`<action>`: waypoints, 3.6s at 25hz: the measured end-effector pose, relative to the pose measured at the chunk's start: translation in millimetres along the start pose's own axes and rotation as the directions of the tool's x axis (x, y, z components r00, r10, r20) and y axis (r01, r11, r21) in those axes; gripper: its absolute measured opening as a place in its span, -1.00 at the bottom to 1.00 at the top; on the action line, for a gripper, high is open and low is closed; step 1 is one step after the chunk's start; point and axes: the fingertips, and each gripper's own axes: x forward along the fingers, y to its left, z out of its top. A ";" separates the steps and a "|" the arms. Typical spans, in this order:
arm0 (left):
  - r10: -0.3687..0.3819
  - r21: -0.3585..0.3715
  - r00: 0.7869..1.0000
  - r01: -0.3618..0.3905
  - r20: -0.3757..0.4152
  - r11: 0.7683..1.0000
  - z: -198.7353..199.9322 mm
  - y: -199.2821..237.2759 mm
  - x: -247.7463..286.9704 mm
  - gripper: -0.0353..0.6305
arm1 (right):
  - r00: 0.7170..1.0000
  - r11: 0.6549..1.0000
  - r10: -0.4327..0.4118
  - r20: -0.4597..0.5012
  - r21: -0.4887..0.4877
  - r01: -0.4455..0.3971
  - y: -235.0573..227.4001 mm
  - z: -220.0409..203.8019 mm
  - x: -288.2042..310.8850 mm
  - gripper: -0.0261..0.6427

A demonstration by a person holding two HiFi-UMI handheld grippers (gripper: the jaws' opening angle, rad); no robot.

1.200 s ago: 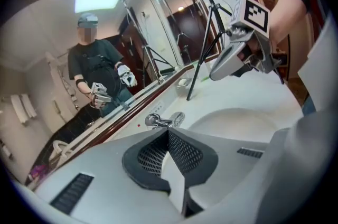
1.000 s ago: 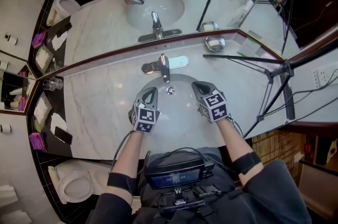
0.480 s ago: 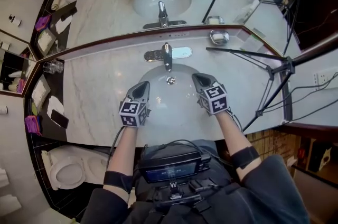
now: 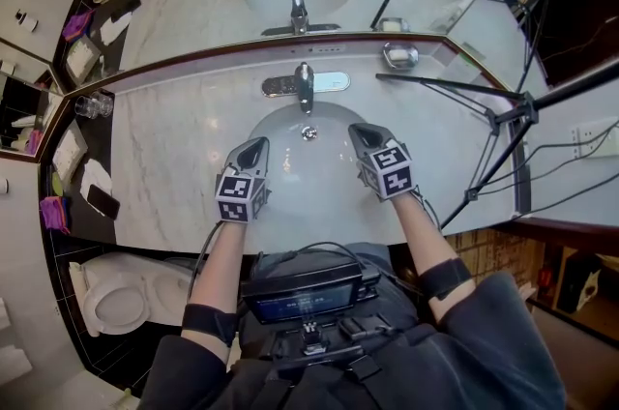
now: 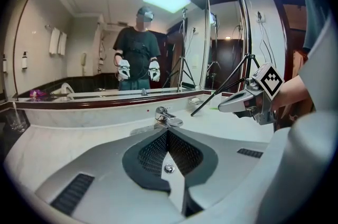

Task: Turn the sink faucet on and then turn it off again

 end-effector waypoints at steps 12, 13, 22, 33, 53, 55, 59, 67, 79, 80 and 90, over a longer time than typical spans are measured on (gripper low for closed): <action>0.040 0.013 0.999 -0.040 -0.010 0.999 1.2 7.2 0.1 -0.89 | 0.994 0.934 -0.103 -0.037 -0.346 0.084 1.4 3.9 11.5 -0.75; 0.045 0.014 0.999 -0.045 -0.007 0.999 3.0 9.1 0.3 -0.89 | 0.993 0.917 -0.108 -0.035 -0.389 0.086 1.6 5.3 15.8 -0.68; 0.052 0.006 0.999 -0.052 -0.013 0.999 5.2 17.0 5.7 -0.89 | 0.990 0.643 -0.132 -0.048 -0.764 0.049 14.3 18.3 61.3 -0.18; 0.068 -0.006 0.997 -0.068 -0.022 0.998 3.8 24.5 15.7 -0.89 | 0.991 0.459 -0.112 -0.073 -0.888 -0.014 27.6 34.7 120.6 -0.17; 0.067 -0.051 0.996 -0.070 -0.054 0.996 -13.4 34.9 29.5 -0.89 | 0.984 0.381 -0.101 -0.150 -0.919 -0.101 32.1 38.7 174.6 -0.29; 0.068 -0.056 0.996 -0.071 -0.060 0.996 -15.0 36.0 29.7 -0.89 | 0.983 0.382 -0.097 -0.159 -0.918 -0.110 31.5 37.7 175.5 -0.32; 0.067 -0.057 0.996 -0.070 -0.062 0.996 -15.8 38.1 30.7 -0.89 | 0.987 0.420 -0.052 -0.155 -0.900 -0.119 38.1 46.7 173.1 -0.37; 0.067 -0.056 0.996 -0.071 -0.060 0.996 -20.1 42.8 33.4 -0.89 | 0.990 0.481 -0.054 -0.130 -0.873 -0.088 27.0 74.3 176.4 -0.45; 0.056 -0.050 0.997 -0.059 -0.052 0.997 -16.1 37.9 38.5 -0.89 | 0.986 0.514 -0.051 -0.159 -0.851 -0.110 18.5 80.3 182.4 -0.59; 0.058 -0.051 0.997 -0.061 -0.054 0.997 -16.3 38.4 37.7 -0.89 | 0.986 0.517 -0.051 -0.161 -0.848 -0.111 18.9 80.4 182.0 -0.59; 0.075 -0.062 0.996 -0.078 -0.050 0.995 -13.7 40.2 30.2 -0.89 | 0.982 0.560 -0.087 -0.167 -0.823 -0.090 16.5 77.8 179.9 -0.59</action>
